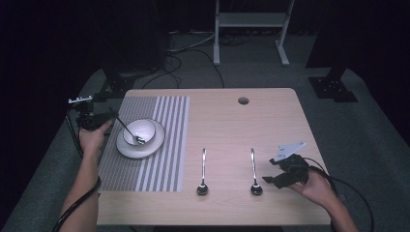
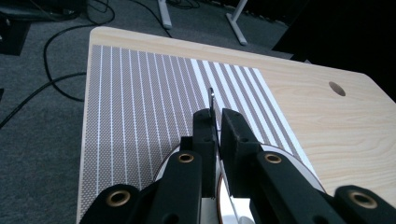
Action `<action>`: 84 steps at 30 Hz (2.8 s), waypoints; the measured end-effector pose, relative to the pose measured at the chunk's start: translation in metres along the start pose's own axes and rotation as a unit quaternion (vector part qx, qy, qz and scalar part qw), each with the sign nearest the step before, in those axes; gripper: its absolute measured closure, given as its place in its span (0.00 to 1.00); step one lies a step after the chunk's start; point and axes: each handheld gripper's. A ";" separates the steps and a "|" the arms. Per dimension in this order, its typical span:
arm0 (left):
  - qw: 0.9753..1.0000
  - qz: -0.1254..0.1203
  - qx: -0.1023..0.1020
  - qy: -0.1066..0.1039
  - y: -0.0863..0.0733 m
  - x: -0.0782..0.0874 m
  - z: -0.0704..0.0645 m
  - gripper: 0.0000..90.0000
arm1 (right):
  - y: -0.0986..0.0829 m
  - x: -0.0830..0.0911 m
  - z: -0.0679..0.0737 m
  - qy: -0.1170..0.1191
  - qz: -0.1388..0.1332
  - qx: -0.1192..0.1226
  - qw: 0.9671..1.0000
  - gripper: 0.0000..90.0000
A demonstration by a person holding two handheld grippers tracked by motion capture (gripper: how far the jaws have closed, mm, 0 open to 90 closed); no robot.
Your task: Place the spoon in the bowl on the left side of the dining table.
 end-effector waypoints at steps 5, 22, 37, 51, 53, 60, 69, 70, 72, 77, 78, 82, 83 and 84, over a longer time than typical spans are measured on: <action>1.000 0.004 0.002 0.003 -0.002 0.001 0.002 0.92 | -0.002 0.000 -0.001 0.000 -0.003 -0.004 1.000 0.30; 1.000 0.006 0.009 0.007 -0.009 0.003 0.008 0.80 | -0.006 0.000 -0.003 0.000 -0.005 -0.012 1.000 0.30; 1.000 0.007 0.014 0.005 -0.015 0.009 0.009 0.65 | -0.005 0.000 -0.002 -0.004 -0.008 -0.011 1.000 0.30; 1.000 0.008 0.000 -0.004 -0.029 0.022 0.005 0.54 | -0.008 0.003 -0.006 -0.009 -0.011 -0.018 1.000 0.29; 1.000 0.012 0.000 -0.002 -0.031 0.023 0.004 0.50 | -0.008 0.003 -0.006 -0.010 -0.011 -0.019 1.000 0.29; 1.000 0.012 -0.007 -0.009 -0.036 0.029 0.000 0.45 | -0.008 0.005 -0.007 -0.012 -0.015 -0.019 1.000 0.29; 0.999 0.018 -0.030 -0.022 -0.046 0.032 -0.013 0.40 | -0.010 0.004 -0.007 -0.012 -0.014 -0.023 1.000 0.29; 0.999 0.018 -0.031 -0.023 -0.047 0.032 -0.014 0.39 | -0.010 0.004 -0.007 -0.012 -0.015 -0.022 1.000 0.29; 0.999 0.020 -0.036 -0.026 -0.049 0.033 -0.017 0.38 | -0.010 0.004 -0.007 -0.012 -0.015 -0.022 1.000 0.29; 0.998 0.020 -0.046 -0.034 -0.052 0.035 -0.023 0.36 | -0.009 0.005 -0.007 -0.013 -0.016 -0.023 1.000 0.29; 0.998 0.020 -0.046 -0.035 -0.052 0.035 -0.025 0.35 | -0.009 0.004 -0.007 -0.013 -0.016 -0.022 1.000 0.29; 0.997 0.025 -0.053 -0.046 -0.053 0.035 -0.033 0.32 | -0.009 0.004 -0.006 -0.012 -0.016 -0.022 1.000 0.29; 0.997 0.026 -0.057 -0.048 -0.053 0.035 -0.035 0.32 | -0.009 0.003 -0.006 -0.012 -0.016 -0.023 1.000 0.29; 0.997 0.026 -0.059 -0.051 -0.053 0.035 -0.038 0.32 | -0.009 0.003 -0.006 -0.012 -0.015 -0.023 1.000 0.29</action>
Point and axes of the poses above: each handheld gripper's, and its own axes: x roughly backward along the jaws, y roughly out of its top, z roughly to its left, and after that the axes turned 2 degrees about -z, right-handed
